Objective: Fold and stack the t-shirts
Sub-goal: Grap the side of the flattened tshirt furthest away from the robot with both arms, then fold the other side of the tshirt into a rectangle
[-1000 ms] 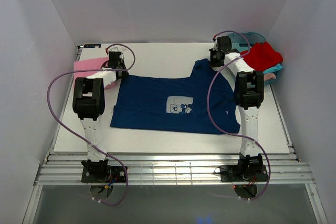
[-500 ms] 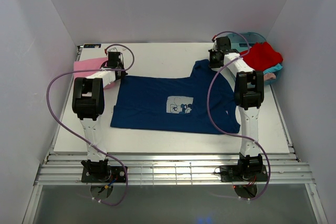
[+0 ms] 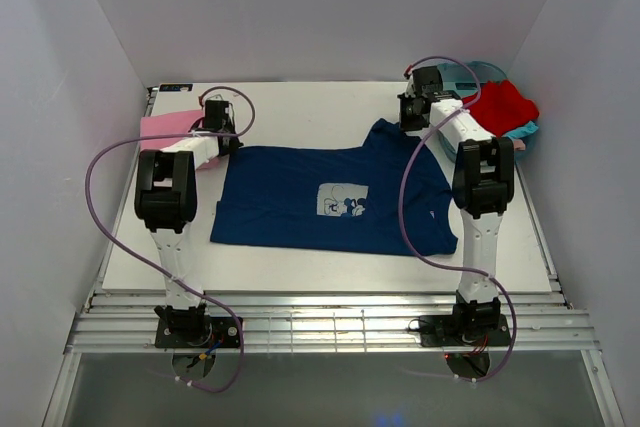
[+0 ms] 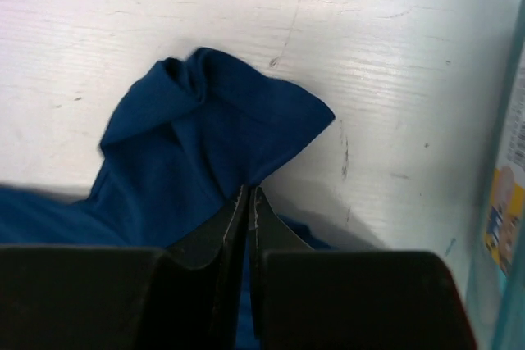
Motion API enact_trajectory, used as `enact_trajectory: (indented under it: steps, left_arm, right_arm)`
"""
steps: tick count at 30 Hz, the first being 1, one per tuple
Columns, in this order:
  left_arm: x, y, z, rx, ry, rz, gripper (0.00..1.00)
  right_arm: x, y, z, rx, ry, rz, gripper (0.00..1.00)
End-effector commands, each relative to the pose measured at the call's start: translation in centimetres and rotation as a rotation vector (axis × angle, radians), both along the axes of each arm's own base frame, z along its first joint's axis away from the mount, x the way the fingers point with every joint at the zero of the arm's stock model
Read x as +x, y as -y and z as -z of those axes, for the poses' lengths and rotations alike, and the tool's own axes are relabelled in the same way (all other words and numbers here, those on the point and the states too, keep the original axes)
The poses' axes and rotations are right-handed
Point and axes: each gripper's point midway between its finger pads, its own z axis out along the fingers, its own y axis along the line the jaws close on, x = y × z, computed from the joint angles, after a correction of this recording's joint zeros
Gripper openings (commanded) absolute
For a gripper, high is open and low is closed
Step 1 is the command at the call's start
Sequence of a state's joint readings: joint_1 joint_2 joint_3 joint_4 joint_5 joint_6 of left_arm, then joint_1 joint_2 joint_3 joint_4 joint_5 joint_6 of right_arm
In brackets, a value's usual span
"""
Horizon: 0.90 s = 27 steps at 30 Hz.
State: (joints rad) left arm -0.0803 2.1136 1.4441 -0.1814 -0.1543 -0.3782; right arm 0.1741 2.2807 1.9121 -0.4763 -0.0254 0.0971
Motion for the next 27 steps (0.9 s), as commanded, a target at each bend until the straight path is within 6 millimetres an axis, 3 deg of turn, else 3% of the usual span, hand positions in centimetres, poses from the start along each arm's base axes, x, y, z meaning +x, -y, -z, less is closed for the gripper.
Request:
enact_trajectory:
  steps: [1,3,4,5,6,10,16,27]
  left_arm:
    - [-1.6,0.3,-3.3,-0.028,0.023,0.002,0.00]
    - [-1.7,0.3,-4.8,-0.033,0.057,-0.004,0.00]
    - [-2.2,0.3,-4.6,-0.034,0.051,-0.006,0.00]
    - [-2.4,0.3,-4.9,-0.038,0.062,-0.008,0.00]
    - [-2.5,0.3,-5.9,-0.044,0.084,-0.008,0.00]
    - [-3.7,0.2,-6.5,-0.046,0.098,-0.015,0.00]
    - [-5.4,0.0,-6.4,-0.047,0.097,-0.014,0.00]
    - [-9.8,-1.8,-6.6,0.017,0.058,-0.068,0.00]
  right_arm:
    - [-1.0,-0.5,-4.8,0.003,0.074,-0.010,0.08]
    - [-1.8,-0.7,-5.8,0.001,0.090,-0.012,0.08]
    - [-2.6,-1.0,-5.2,-0.002,0.072,-0.020,0.08]
    - [-3.0,-1.0,-6.0,0.000,0.084,-0.021,0.08]
    - [-3.2,-0.5,-5.9,-0.025,0.084,0.001,0.08]
    - [-5.6,-0.4,-5.1,-0.041,0.043,0.006,0.08]
    - [-9.5,-0.3,-4.1,-0.036,0.006,-0.002,0.08]
    - [-14.8,1.0,-6.0,-0.087,-0.034,0.027,0.08]
